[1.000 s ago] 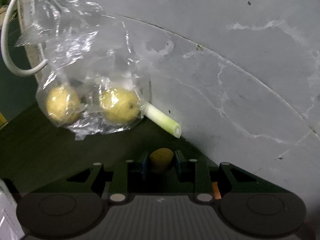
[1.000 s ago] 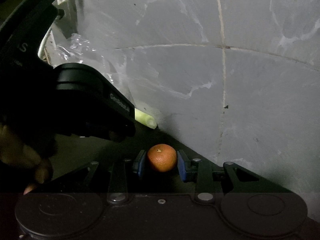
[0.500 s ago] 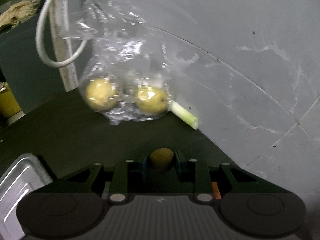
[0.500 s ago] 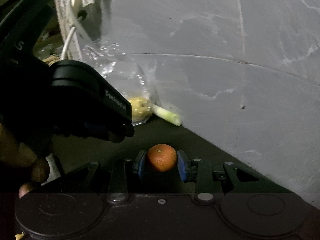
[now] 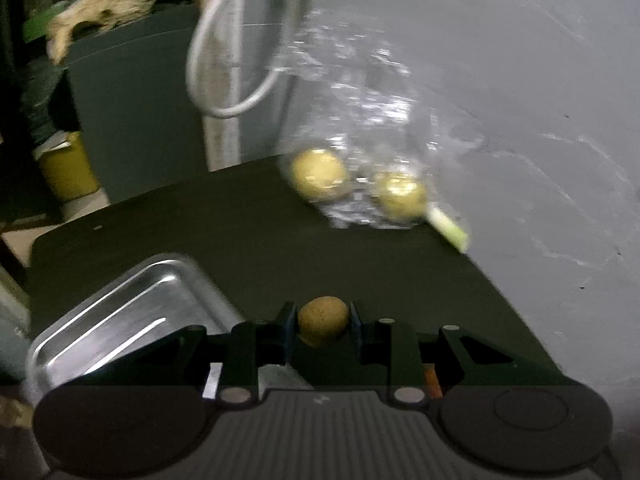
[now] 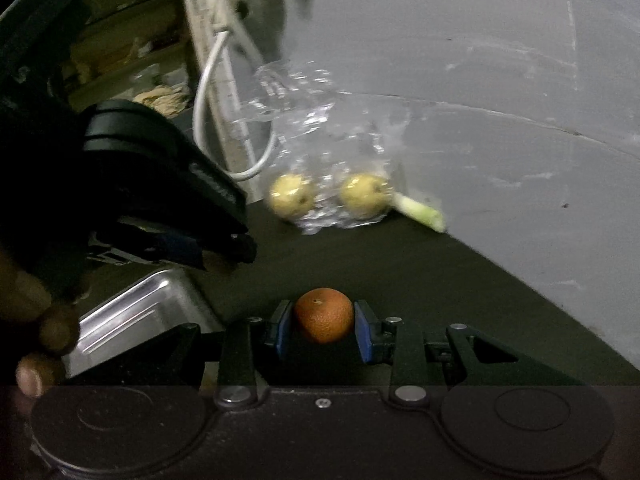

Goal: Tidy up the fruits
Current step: 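Carry the kiwi and tangerine into the tray and open both tools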

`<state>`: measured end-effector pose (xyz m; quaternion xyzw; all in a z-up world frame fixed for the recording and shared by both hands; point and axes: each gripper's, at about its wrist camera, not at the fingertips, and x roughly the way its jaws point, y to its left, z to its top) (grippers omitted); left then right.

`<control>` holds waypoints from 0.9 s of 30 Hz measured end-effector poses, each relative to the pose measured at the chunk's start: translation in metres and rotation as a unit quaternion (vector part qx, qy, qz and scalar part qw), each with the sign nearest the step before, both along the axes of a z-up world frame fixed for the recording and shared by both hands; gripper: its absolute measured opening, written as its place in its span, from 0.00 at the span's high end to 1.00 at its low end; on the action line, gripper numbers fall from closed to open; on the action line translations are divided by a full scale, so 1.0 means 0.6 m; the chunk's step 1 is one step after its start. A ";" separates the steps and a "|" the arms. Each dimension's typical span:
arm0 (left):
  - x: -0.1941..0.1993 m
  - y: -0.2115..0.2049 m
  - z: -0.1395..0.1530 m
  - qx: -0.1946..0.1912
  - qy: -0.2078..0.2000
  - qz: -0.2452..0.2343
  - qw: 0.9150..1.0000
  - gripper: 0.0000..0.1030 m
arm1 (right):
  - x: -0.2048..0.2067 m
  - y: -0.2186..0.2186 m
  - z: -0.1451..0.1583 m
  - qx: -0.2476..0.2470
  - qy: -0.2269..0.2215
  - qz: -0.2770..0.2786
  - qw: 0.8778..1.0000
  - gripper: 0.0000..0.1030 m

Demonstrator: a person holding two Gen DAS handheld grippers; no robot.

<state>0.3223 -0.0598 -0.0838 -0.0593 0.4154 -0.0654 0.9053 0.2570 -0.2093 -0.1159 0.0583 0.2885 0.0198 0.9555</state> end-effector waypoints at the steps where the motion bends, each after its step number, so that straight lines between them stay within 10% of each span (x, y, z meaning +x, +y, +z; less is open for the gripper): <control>1: -0.005 0.012 0.000 0.000 0.000 0.008 1.000 0.71 | -0.001 0.006 -0.001 0.000 0.001 0.005 1.000 0.66; 27: -0.095 0.189 -0.075 -0.044 0.046 0.199 0.978 0.70 | -0.010 0.117 -0.027 -0.010 0.033 0.114 0.993 0.66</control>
